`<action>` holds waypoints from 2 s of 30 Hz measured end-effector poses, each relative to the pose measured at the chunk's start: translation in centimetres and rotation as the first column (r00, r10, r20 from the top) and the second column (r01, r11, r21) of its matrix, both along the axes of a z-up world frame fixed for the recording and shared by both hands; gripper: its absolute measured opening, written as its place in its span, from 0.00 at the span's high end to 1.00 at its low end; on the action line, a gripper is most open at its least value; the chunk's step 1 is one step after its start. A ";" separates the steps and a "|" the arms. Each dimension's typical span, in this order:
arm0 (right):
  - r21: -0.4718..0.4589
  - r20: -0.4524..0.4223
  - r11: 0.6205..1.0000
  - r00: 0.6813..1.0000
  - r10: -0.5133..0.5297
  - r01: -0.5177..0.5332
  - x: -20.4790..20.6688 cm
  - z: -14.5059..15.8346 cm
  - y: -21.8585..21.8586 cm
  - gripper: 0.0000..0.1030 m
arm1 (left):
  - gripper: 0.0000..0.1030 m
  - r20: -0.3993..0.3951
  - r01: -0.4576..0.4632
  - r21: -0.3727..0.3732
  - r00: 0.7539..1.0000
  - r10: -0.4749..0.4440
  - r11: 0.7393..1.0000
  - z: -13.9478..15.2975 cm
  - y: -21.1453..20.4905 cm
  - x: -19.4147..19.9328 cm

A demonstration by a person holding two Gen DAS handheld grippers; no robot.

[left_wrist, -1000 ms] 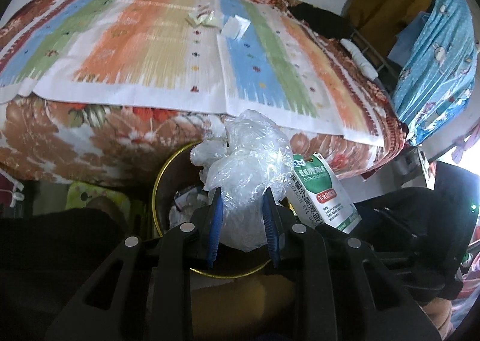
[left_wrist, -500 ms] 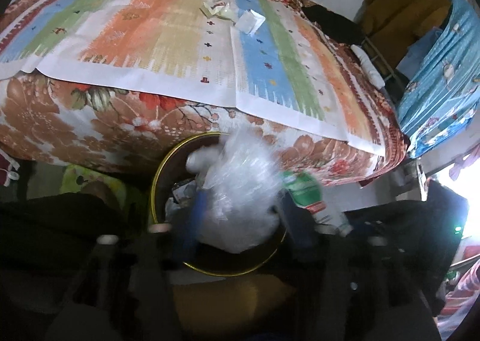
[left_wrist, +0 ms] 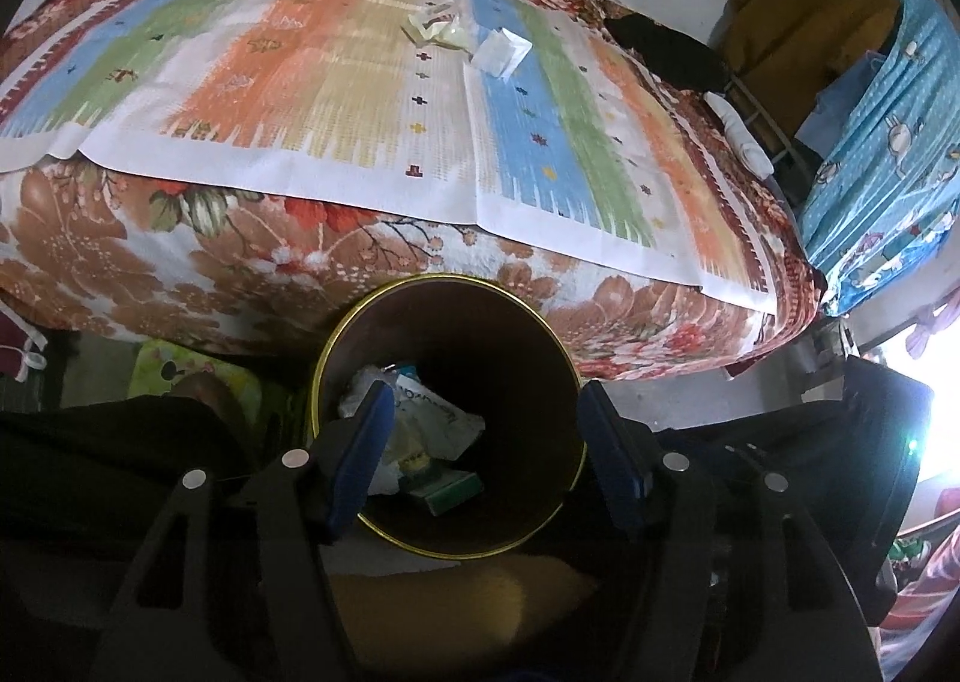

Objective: Collect trash
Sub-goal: 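Open both tools to drop the plastic bag and eye-drop box into the bin, then move both open tools back toward the remaining papers on the sheet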

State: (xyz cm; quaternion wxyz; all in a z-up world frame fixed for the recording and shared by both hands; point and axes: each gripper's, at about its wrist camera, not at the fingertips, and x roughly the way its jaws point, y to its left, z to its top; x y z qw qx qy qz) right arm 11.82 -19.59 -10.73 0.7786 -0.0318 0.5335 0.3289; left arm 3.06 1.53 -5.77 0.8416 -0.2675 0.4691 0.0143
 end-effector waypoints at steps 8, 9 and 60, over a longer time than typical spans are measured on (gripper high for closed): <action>0.018 0.032 1.000 1.000 -0.002 0.001 1.3 1.2 0.5 0.23 | 0.34 -0.001 -0.009 0.037 1.000 0.009 0.999 1.0 0.8 0.7; 0.018 0.039 1.000 0.999 -0.002 0.001 1.6 1.4 0.6 0.22 | 0.33 0.002 -0.011 0.045 1.000 0.011 0.999 1.3 0.9 0.8; 0.006 0.319 0.997 0.945 -0.076 0.078 24.0 6.5 9.5 0.09 | 0.06 0.054 -0.053 0.317 0.998 0.037 0.947 5.2 9.5 23.1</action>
